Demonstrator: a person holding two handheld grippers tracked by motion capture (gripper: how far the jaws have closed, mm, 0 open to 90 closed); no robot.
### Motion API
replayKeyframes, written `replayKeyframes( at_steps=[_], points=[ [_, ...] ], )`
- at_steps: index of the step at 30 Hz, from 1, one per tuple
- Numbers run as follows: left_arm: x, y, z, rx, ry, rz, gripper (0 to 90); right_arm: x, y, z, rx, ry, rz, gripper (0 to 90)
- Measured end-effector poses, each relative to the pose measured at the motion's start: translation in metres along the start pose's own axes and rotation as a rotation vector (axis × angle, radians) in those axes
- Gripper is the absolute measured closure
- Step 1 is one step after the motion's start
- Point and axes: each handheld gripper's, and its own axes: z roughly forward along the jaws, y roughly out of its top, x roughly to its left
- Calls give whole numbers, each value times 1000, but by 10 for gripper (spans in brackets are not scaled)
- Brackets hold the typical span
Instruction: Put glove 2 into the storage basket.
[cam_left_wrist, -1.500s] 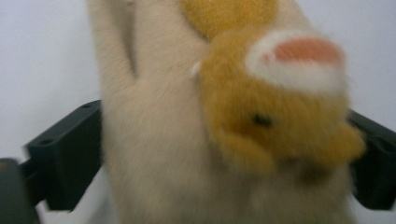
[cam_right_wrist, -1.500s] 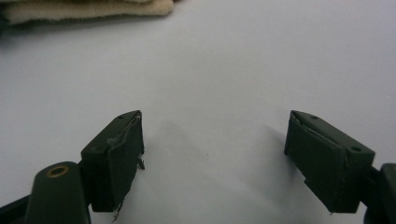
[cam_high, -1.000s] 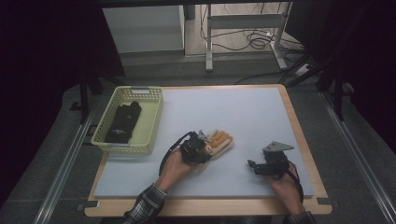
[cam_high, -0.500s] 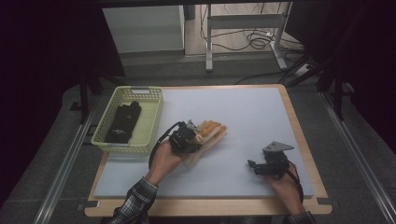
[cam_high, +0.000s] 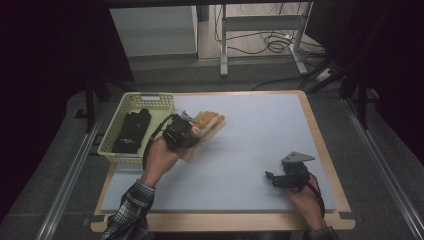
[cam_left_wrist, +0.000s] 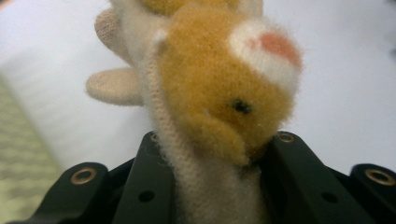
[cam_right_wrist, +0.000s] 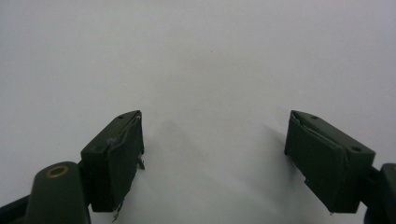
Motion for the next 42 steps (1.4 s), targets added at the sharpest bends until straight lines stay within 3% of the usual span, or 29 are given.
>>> replayKeyframes(
  at_steps=[11,22,32,42],
  points=[
    [49,-8,-35,0,115,-99,724,0,0,0,-3,0,2,192],
    [99,-25,-46,39,245,-225,719,0,0,0,-3,0,1,192],
    [136,-40,-20,115,288,-322,714,0,0,0,-2,0,1,192],
    [153,-45,34,181,245,-352,703,0,0,0,-3,1,2,192]
  ],
)
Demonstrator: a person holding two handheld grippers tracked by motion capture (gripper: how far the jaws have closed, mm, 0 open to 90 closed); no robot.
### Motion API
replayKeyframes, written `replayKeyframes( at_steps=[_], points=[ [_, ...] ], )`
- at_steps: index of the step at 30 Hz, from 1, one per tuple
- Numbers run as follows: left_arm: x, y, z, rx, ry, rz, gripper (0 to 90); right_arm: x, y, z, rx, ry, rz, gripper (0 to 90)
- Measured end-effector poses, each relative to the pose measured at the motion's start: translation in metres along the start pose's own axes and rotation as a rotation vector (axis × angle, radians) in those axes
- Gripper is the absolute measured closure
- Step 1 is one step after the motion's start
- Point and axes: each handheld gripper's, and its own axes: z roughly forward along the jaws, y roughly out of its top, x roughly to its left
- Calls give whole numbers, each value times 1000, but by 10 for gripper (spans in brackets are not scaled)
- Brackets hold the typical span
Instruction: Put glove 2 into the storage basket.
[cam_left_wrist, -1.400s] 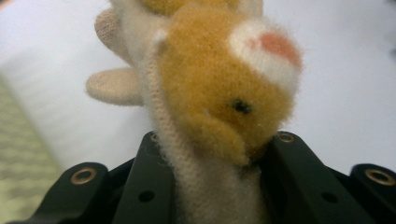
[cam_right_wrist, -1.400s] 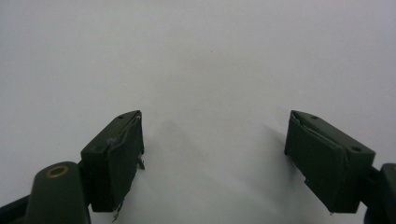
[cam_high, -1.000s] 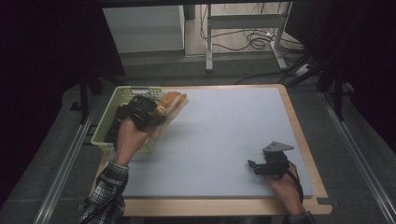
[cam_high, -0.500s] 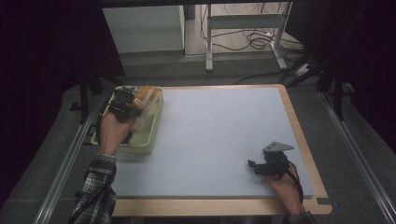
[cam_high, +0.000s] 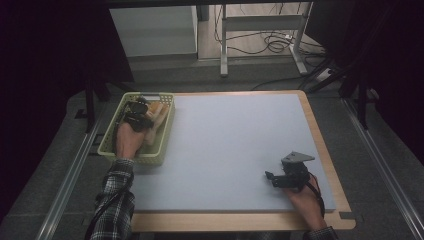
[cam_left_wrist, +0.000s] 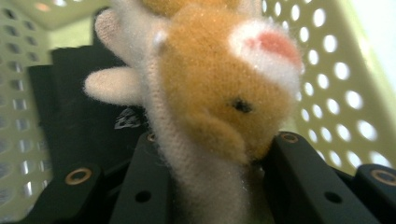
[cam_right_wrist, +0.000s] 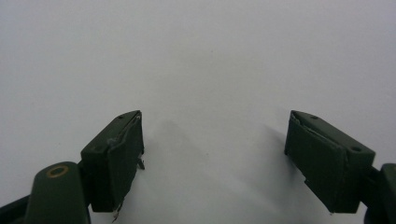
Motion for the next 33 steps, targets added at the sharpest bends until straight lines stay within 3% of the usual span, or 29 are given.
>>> replayKeyframes(
  at_steps=[3,6,8,11,16,18,21,24,26,30,33],
  points=[
    [-5,4,12,6,-21,25,668,0,0,0,0,0,0,192],
    [-9,7,25,42,-30,45,452,0,0,0,0,0,0,192],
    [-5,6,27,42,-50,17,366,0,0,0,0,0,0,192],
    [0,4,22,25,-70,2,193,0,0,0,0,0,0,192],
    [1,3,-8,-80,-115,-1,154,0,0,0,0,0,0,192],
    [2,4,-22,-120,-105,-4,177,0,0,0,0,0,0,192],
    [6,1,-33,-141,-70,-12,350,0,0,0,1,0,-1,192],
    [11,-3,-25,-107,-18,-14,540,0,0,0,0,0,0,192],
    [15,-5,-14,-71,18,-29,618,0,0,0,0,0,0,192],
    [16,-5,9,-26,-10,-47,671,0,0,0,0,0,0,192],
    [10,-2,14,-26,-63,-52,693,0,0,0,0,0,0,192]
  ],
)
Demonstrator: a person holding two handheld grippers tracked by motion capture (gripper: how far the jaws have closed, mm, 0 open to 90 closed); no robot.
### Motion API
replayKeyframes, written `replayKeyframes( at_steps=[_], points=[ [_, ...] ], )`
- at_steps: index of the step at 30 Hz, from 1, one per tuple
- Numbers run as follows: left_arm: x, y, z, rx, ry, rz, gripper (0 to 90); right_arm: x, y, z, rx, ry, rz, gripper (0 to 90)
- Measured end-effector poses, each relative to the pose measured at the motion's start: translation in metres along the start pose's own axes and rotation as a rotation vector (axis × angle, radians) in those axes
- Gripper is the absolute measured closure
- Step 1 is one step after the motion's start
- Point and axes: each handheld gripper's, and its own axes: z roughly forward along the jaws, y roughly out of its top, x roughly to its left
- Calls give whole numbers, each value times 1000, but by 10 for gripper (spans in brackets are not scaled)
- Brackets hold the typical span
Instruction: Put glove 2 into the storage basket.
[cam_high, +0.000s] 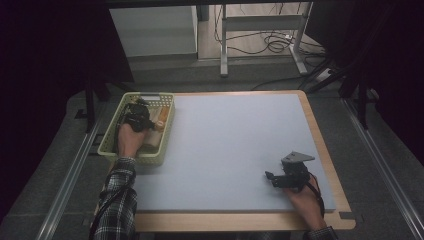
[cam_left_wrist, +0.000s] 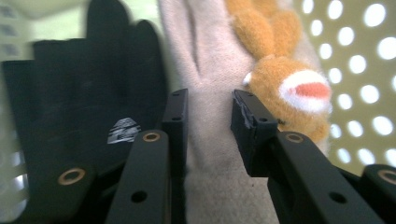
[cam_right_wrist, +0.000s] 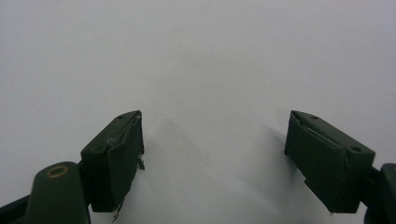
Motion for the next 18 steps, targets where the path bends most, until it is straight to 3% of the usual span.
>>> replayKeyframes(
  at_steps=[4,7,13,18],
  points=[
    [-6,2,0,5,4,19,712,0,0,0,0,0,0,192],
    [0,0,-3,-6,-15,2,680,0,0,0,0,0,0,192],
    [5,-6,-9,-56,43,14,432,0,0,0,0,0,-1,192],
    [6,-10,-17,-94,61,19,318,0,0,0,0,0,-1,192]
  ],
)
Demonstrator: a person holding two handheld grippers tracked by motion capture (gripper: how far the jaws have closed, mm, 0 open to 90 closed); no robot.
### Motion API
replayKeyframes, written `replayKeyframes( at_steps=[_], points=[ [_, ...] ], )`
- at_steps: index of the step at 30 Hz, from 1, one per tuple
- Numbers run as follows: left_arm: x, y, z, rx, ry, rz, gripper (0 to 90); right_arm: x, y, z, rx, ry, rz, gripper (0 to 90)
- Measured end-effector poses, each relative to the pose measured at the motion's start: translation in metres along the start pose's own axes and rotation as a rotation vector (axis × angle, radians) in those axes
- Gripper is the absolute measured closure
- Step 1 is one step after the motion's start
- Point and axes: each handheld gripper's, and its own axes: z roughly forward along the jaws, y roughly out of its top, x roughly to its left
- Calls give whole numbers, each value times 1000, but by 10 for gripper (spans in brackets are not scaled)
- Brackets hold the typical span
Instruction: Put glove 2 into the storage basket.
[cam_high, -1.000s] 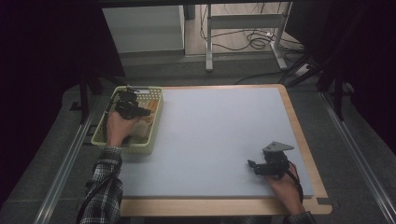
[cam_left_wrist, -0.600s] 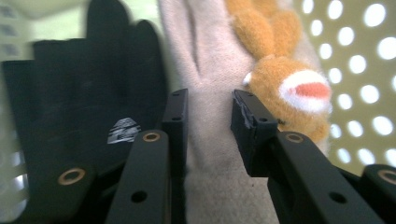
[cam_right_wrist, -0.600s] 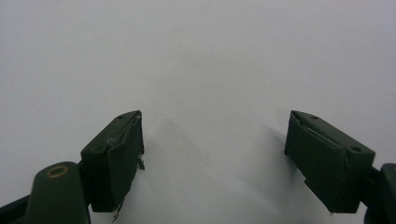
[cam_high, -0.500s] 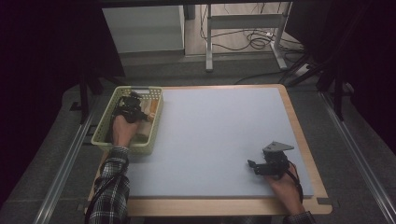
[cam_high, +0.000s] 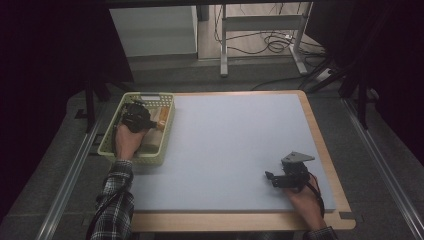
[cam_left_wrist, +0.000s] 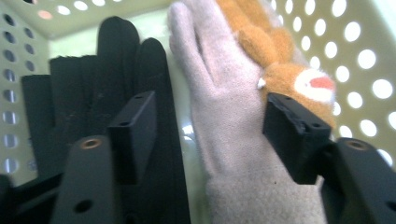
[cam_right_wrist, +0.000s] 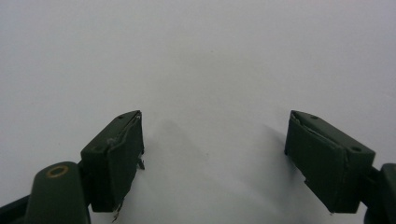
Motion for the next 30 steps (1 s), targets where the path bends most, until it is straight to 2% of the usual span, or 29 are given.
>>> replayKeyframes(
  at_steps=[6,12,17,30],
  points=[
    [2,-3,-11,-25,5,6,224,0,0,0,0,0,0,192],
    [6,-8,-20,-59,-29,-6,168,0,0,0,0,0,0,192],
    [7,-12,-25,-74,-41,-9,120,0,0,0,-1,0,0,192],
    [9,-23,-42,-133,-95,-5,76,0,0,0,-1,-1,-1,192]
  ],
)
